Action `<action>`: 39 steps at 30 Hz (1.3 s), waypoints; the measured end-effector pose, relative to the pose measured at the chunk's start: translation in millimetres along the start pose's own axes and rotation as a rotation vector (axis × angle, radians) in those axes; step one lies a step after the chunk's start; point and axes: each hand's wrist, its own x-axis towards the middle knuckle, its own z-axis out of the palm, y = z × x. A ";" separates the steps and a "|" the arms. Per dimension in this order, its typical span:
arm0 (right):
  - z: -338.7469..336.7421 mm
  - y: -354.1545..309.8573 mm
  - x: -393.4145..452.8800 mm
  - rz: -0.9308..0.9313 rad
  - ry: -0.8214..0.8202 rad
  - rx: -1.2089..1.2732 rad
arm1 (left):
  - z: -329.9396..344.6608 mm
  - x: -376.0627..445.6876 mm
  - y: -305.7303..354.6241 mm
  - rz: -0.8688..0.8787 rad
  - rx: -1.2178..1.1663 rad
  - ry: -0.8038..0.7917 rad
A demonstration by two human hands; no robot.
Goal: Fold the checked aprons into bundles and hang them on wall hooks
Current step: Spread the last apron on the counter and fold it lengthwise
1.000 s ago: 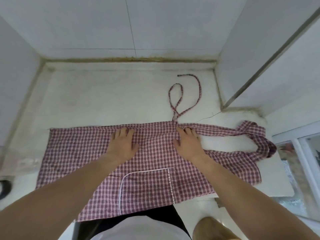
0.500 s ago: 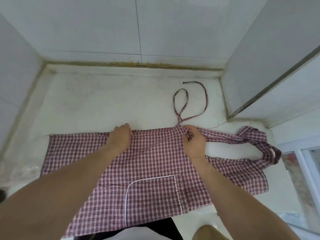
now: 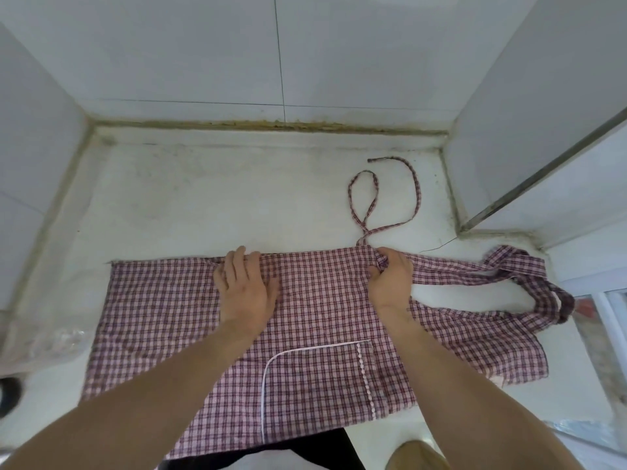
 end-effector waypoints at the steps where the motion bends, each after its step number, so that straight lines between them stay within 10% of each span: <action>1: -1.9 0.3 0.1 0.043 0.043 0.000 | 5.3 -7.3 -4.1 -0.102 0.005 -0.116; 5: 0.5 -9.5 -18.1 -0.159 0.244 -0.261 | 23.3 -24.7 -33.2 -0.283 0.056 -0.320; 8: 19.3 -14.2 -53.4 -0.622 -0.131 -0.262 | 15.8 -22.2 -42.1 -0.248 0.037 -0.347; 19: 19.0 -9.6 -76.1 -0.179 -0.428 -0.593 | -23.1 13.6 -116.6 -0.722 -0.083 -0.367; 24: 8.7 -11.7 -94.3 -0.229 -0.088 -0.415 | -21.6 -6.8 -38.6 -0.243 -0.017 -0.085; 29: -21.9 31.1 -113.0 -0.115 -0.091 -0.382 | -4.3 -66.5 64.4 0.124 -0.172 -0.271; 34: -84.8 103.1 -114.6 0.031 -0.315 -0.609 | 16.8 -73.2 78.0 0.151 0.066 -0.615; 39: -147.2 152.7 -110.0 0.199 -0.159 -0.580 | 5.7 -51.4 79.0 0.078 0.112 -0.705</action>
